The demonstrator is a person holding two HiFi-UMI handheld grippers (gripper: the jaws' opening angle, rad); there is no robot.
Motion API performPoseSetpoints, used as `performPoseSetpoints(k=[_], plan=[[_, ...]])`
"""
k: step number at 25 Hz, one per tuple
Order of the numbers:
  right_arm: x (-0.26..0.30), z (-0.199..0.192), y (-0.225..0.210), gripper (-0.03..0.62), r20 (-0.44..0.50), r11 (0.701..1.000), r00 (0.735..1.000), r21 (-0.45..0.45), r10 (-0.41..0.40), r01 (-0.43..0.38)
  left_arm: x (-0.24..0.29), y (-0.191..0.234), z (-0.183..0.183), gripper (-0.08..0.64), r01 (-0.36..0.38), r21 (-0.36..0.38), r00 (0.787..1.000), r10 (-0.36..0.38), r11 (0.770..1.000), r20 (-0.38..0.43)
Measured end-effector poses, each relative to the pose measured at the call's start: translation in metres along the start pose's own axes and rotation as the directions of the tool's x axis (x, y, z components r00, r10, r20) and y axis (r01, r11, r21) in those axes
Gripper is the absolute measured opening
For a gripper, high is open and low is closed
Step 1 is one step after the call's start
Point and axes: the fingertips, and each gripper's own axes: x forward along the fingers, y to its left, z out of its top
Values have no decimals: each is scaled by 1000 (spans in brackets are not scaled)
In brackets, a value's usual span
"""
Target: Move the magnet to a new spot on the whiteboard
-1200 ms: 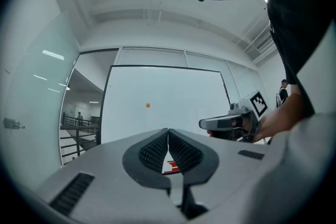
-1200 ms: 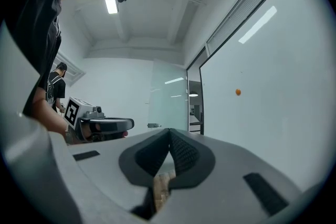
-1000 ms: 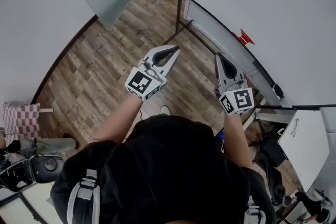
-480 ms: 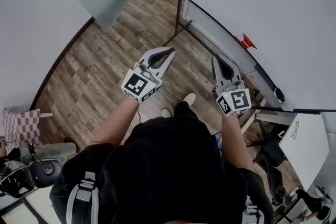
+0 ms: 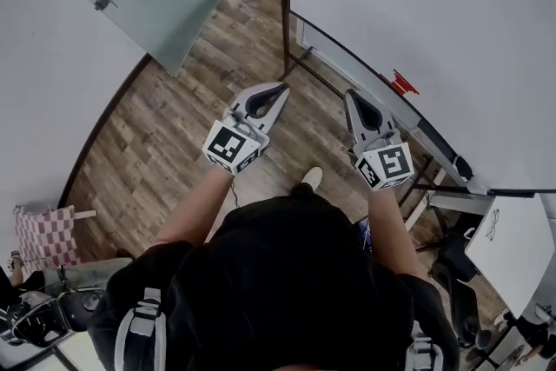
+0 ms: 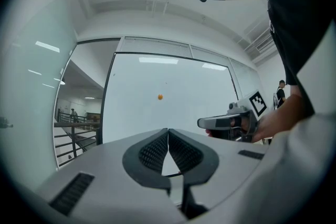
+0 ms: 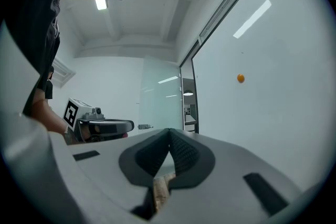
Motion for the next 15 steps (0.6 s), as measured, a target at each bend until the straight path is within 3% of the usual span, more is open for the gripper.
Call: performPoseSetpoints(k=[15], plan=[[6,-6,-116,-2,-2,1000,1000,16,-2,2,142,-7,-4,6,61,10,998,-61,998,-11]])
